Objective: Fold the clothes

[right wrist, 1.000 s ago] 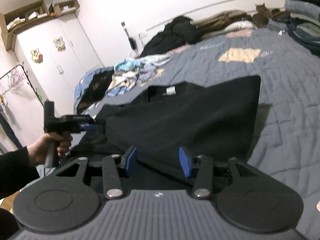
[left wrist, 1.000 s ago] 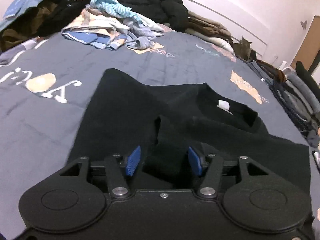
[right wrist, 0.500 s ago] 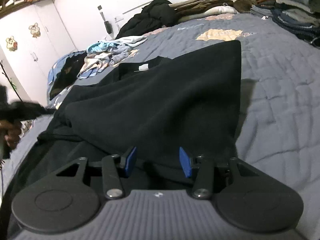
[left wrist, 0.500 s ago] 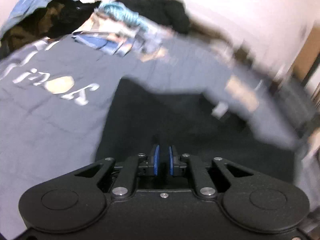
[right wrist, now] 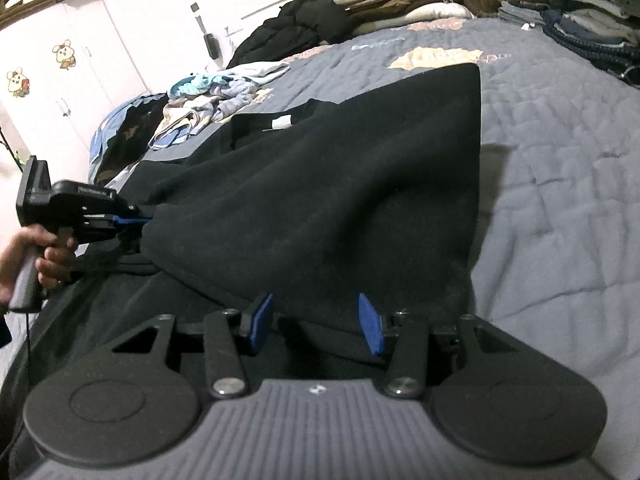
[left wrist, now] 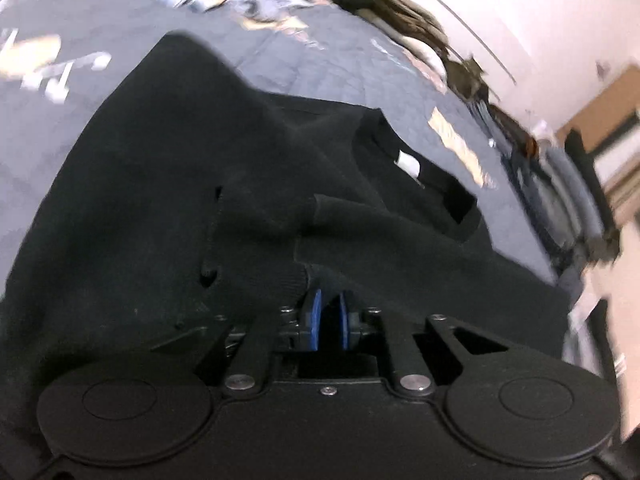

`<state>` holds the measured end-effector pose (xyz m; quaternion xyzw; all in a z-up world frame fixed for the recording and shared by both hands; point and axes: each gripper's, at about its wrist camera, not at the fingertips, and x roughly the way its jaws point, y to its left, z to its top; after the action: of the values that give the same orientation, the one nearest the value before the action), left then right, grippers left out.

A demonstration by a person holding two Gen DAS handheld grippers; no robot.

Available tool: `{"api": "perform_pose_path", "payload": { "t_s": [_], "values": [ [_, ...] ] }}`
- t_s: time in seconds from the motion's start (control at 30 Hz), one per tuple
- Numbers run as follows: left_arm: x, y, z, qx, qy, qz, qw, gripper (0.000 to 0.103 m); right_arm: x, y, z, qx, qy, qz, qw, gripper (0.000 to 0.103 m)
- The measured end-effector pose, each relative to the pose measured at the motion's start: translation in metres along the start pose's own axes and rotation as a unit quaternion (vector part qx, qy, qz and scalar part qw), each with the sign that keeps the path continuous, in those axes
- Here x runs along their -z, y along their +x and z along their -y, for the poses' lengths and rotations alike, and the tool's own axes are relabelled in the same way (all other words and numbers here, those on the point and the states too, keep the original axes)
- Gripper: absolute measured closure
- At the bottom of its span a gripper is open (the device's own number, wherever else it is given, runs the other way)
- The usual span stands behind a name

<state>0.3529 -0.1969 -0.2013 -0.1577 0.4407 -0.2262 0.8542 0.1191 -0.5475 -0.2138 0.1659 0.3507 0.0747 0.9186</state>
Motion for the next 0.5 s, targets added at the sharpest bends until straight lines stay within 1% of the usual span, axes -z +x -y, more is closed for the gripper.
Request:
{"api": "perform_pose_path", "payload": {
  "t_s": [0.03, 0.17, 0.27, 0.3, 0.33, 0.37, 0.4, 0.43, 0.47, 0.5],
  "values": [
    [0.002, 0.002, 0.004, -0.008, 0.014, 0.002, 0.9999, 0.09, 0.0, 0.0, 0.0, -0.001, 0.0, -0.001, 1.0, 0.056],
    [0.01, 0.008, 0.014, -0.035, 0.028, 0.014, 0.9989, 0.09, -0.004, -0.006, -0.004, -0.009, 0.003, 0.003, 1.0, 0.056],
    [0.017, 0.005, 0.025, -0.051, 0.045, 0.025, 0.9974, 0.09, -0.011, -0.019, -0.011, -0.022, 0.001, 0.032, 0.999, 0.056],
    [0.018, -0.002, 0.027, -0.049, 0.044, 0.031, 0.9973, 0.088, -0.013, -0.022, -0.012, -0.029, 0.003, 0.039, 0.999, 0.056],
    [0.018, -0.01, 0.029, -0.047, 0.043, 0.036, 0.9973, 0.081, -0.015, -0.023, -0.013, -0.036, 0.008, 0.042, 0.998, 0.056],
    [0.02, -0.019, 0.032, -0.047, 0.044, 0.044, 0.9969, 0.061, -0.016, -0.023, -0.013, -0.038, 0.013, 0.044, 0.998, 0.056],
    [0.024, -0.031, 0.036, -0.051, 0.049, 0.059, 0.9958, 0.046, -0.016, -0.022, -0.013, -0.036, 0.015, 0.042, 0.998, 0.056],
    [0.028, -0.044, 0.04, -0.054, 0.053, 0.073, 0.9944, 0.023, -0.016, -0.021, -0.012, -0.034, 0.016, 0.041, 0.998, 0.055],
    [0.032, -0.057, 0.044, -0.056, 0.062, 0.085, 0.9929, 0.021, -0.016, -0.021, -0.011, -0.033, 0.017, 0.039, 0.999, 0.055],
    [0.039, -0.069, 0.049, -0.054, 0.081, 0.09, 0.9912, 0.021, -0.017, -0.021, -0.011, -0.032, 0.019, 0.037, 0.999, 0.055]
  ]
}}
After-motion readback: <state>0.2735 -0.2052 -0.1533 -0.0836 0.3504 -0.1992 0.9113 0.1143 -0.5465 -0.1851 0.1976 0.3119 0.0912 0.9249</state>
